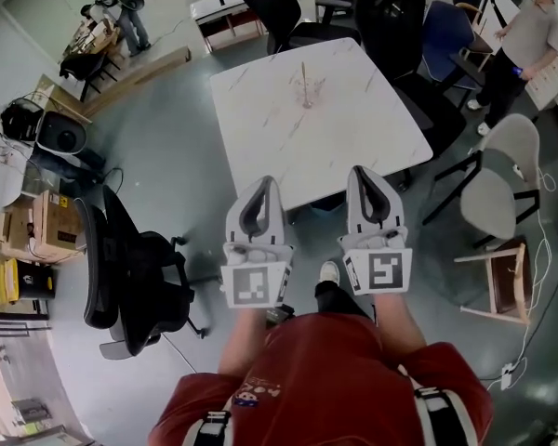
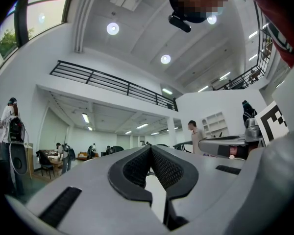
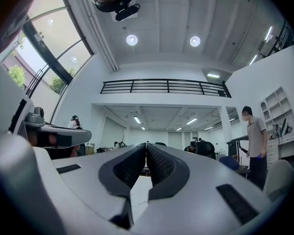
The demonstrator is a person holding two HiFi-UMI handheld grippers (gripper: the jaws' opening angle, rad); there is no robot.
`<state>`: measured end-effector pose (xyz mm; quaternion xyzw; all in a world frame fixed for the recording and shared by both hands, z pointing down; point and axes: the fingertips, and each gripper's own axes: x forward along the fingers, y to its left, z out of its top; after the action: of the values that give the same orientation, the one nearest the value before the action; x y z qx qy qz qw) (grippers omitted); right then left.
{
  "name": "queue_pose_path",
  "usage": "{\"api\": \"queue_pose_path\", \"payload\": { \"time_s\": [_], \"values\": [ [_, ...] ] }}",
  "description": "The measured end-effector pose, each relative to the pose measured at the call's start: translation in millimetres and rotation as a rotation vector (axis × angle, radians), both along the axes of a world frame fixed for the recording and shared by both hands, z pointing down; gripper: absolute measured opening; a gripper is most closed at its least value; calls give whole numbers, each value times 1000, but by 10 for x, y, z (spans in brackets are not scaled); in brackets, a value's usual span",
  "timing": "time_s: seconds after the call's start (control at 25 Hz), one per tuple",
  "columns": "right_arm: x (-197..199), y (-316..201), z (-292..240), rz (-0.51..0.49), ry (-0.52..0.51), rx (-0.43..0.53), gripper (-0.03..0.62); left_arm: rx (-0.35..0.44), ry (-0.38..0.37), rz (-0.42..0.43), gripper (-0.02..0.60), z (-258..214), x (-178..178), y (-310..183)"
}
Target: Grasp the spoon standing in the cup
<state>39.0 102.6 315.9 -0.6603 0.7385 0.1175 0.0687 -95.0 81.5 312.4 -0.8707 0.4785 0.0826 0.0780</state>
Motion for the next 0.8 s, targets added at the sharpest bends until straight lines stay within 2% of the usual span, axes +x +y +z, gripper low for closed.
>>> {"api": "queue_pose_path", "payload": {
  "time_s": [0.16,0.36,0.68,0.8],
  "values": [
    [161,-249,-26,-14,-8,2,15,18,-54,-9,9,5,165,-228],
    [441,-589,-38,-24,-19,2,15,27,-74,-10,9,-27,472,-542],
    [798,-1032,-23,-57,-54,-1,15,34,-80,-31,9,-78,887,-929],
    [846,-1127,15,-69,-65,-6,15,16,-49,-40,9,-77,968,-1005]
  ]
}}
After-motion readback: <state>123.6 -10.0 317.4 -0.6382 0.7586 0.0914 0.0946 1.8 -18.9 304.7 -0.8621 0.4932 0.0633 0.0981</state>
